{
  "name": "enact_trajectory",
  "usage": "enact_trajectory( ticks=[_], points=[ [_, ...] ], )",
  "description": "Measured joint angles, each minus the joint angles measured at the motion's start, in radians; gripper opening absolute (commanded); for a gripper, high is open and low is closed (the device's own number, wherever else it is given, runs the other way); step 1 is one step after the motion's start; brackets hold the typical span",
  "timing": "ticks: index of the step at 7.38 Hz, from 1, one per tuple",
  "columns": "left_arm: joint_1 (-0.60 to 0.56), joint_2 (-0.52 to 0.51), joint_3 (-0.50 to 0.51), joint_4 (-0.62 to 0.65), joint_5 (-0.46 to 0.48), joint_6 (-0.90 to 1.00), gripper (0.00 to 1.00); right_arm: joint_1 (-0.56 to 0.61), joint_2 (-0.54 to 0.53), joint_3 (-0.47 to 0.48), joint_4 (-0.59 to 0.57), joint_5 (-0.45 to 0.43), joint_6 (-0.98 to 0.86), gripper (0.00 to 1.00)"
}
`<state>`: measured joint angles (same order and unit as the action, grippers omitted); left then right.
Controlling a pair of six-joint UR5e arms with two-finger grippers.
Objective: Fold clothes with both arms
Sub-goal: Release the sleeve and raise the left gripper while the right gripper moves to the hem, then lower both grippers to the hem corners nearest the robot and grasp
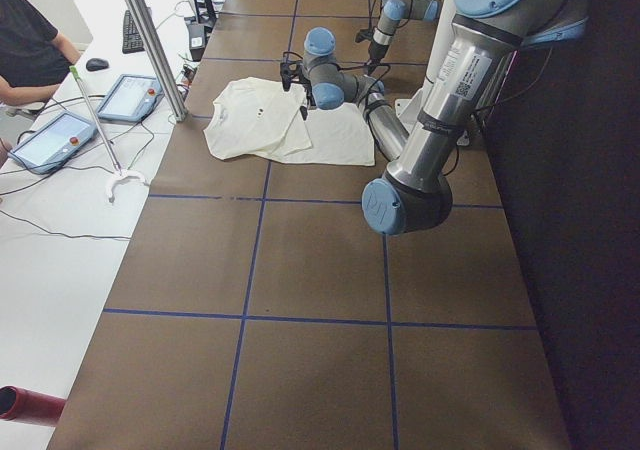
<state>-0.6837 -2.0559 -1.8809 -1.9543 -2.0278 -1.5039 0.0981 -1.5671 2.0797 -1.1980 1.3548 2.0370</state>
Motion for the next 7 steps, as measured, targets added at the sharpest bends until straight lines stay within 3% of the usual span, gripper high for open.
enact_trajectory(
  ticks=[1,4,7],
  points=[
    [0.015,0.019,-0.005,0.001,0.035,-0.05,0.69,0.002,-0.004,0.019,0.0,0.0,0.0,0.0],
    [0.226,0.142,-0.044,0.027,0.301,-0.204,0.68,0.004,-0.014,0.045,0.0,0.001,-0.001,0.0],
    [0.357,0.205,-0.105,0.198,0.385,-0.25,0.67,0.007,-0.019,0.048,0.0,0.001,-0.002,0.0]
  ],
)
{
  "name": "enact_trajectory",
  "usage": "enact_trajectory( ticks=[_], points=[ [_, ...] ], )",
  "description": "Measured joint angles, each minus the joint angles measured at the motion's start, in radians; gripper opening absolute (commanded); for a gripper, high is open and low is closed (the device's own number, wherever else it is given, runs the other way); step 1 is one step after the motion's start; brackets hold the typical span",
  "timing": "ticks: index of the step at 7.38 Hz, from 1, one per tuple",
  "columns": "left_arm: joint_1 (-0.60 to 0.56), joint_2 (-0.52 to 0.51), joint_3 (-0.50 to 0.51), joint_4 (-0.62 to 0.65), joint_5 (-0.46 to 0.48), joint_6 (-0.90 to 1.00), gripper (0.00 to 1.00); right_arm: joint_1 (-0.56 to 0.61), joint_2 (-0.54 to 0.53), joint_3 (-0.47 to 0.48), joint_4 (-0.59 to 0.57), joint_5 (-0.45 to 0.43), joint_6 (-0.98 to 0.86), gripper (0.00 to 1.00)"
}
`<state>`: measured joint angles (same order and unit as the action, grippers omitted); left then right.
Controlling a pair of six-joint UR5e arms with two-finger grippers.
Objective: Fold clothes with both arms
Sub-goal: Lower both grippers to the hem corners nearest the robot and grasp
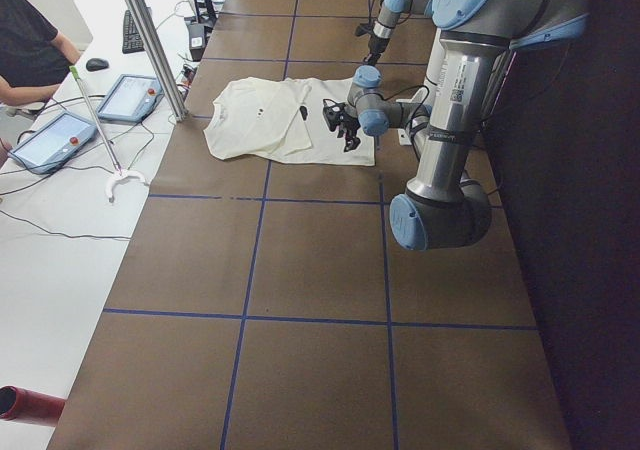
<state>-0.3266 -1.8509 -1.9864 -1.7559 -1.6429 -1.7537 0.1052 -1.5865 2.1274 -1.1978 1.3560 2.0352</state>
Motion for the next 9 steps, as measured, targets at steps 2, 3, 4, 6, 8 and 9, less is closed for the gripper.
enact_trajectory(
  ticks=[2,3,4,6,8,9],
  points=[
    [0.065,0.044,-0.031,0.039,0.008,-0.055,0.67,0.0,-0.003,-0.001,0.001,0.0,0.0,0.0],
    [0.088,0.067,-0.039,0.042,0.01,-0.065,0.67,0.001,-0.005,-0.001,0.001,0.0,0.0,0.0],
    [0.101,0.082,-0.042,0.043,0.01,-0.068,0.64,0.001,-0.005,-0.001,0.001,0.0,0.0,0.0],
    [0.112,0.084,-0.041,0.044,0.008,-0.07,0.64,0.001,-0.006,0.0,0.001,0.0,0.0,0.0],
    [0.116,0.068,-0.038,0.044,0.008,-0.07,0.63,0.001,-0.007,0.0,0.001,-0.001,0.0,0.0],
    [0.116,0.063,-0.035,0.044,0.007,-0.069,0.62,0.001,-0.007,0.0,0.001,-0.001,0.0,0.0]
  ],
)
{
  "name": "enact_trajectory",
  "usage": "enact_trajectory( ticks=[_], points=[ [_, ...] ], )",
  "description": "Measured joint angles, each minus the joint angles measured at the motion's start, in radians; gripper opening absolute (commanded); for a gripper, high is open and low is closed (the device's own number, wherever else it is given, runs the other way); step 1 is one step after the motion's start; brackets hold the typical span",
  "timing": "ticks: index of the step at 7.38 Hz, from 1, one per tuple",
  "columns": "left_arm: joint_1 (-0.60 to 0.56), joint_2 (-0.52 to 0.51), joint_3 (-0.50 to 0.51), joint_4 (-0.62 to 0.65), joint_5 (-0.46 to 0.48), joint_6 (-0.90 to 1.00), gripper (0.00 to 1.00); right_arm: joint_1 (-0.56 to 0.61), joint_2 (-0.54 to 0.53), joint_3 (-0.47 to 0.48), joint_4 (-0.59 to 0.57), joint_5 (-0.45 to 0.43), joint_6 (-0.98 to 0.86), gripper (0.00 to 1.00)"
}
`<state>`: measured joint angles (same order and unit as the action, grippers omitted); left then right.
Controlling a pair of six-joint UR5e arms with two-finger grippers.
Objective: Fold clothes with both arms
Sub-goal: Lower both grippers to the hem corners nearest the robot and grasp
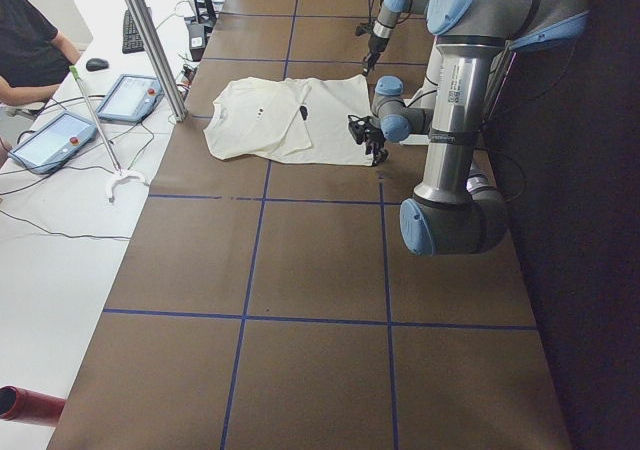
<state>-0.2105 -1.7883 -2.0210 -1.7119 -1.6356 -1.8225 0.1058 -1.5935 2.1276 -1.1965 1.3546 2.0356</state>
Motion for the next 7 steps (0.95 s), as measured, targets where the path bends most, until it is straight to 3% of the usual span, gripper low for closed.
enact_trajectory(
  ticks=[4,5,6,7],
  points=[
    [0.001,-0.001,0.01,-0.001,-0.002,0.003,0.59,0.001,0.001,0.0,0.0,0.0,0.0,0.0],
    [0.003,-0.002,0.013,-0.001,-0.002,0.003,0.55,0.002,0.0,0.0,0.0,0.0,0.0,0.0],
    [0.004,-0.001,0.015,-0.001,-0.003,0.003,0.42,0.002,0.0,0.0,0.0,0.0,0.0,0.0],
    [0.004,0.0,0.015,-0.001,-0.003,0.003,0.37,0.002,0.0,0.0,0.0,0.0,-0.001,0.0]
  ],
)
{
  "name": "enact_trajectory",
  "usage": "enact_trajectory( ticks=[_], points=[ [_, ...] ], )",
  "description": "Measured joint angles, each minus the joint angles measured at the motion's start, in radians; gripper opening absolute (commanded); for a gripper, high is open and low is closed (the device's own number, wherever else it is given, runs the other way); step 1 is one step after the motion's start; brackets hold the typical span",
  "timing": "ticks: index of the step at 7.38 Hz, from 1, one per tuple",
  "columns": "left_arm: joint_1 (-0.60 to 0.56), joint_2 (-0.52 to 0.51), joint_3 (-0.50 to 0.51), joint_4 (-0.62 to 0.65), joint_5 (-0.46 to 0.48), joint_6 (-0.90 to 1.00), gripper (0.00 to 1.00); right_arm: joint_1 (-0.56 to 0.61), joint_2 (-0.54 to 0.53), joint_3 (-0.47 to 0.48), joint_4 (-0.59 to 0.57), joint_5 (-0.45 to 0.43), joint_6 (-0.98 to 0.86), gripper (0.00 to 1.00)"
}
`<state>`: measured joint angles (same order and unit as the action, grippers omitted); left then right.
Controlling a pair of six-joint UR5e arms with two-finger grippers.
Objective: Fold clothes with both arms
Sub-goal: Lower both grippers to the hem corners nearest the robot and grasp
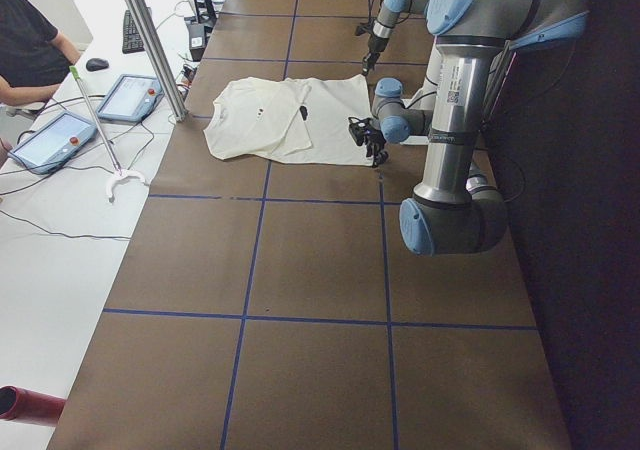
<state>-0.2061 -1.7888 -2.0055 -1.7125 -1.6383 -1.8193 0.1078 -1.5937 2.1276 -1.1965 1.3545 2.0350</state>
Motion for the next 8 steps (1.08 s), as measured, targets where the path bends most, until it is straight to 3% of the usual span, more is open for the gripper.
enact_trajectory(
  ticks=[1,2,3,8],
  points=[
    [0.0,0.0,0.003,0.0,0.0,0.0,0.2,0.0,0.0,0.0,0.0,0.0,0.0,0.0],
    [0.001,0.0,0.006,0.001,0.0,-0.001,0.14,0.001,0.0,0.0,0.0,0.0,-0.001,0.0],
    [0.002,0.0,0.008,0.001,0.0,-0.001,0.0,0.001,-0.001,0.0,0.0,0.0,-0.001,0.0],
    [0.002,-0.004,-0.045,0.034,-0.014,-0.001,0.0,0.001,-0.016,0.024,0.0,0.002,-0.002,0.0]
  ],
)
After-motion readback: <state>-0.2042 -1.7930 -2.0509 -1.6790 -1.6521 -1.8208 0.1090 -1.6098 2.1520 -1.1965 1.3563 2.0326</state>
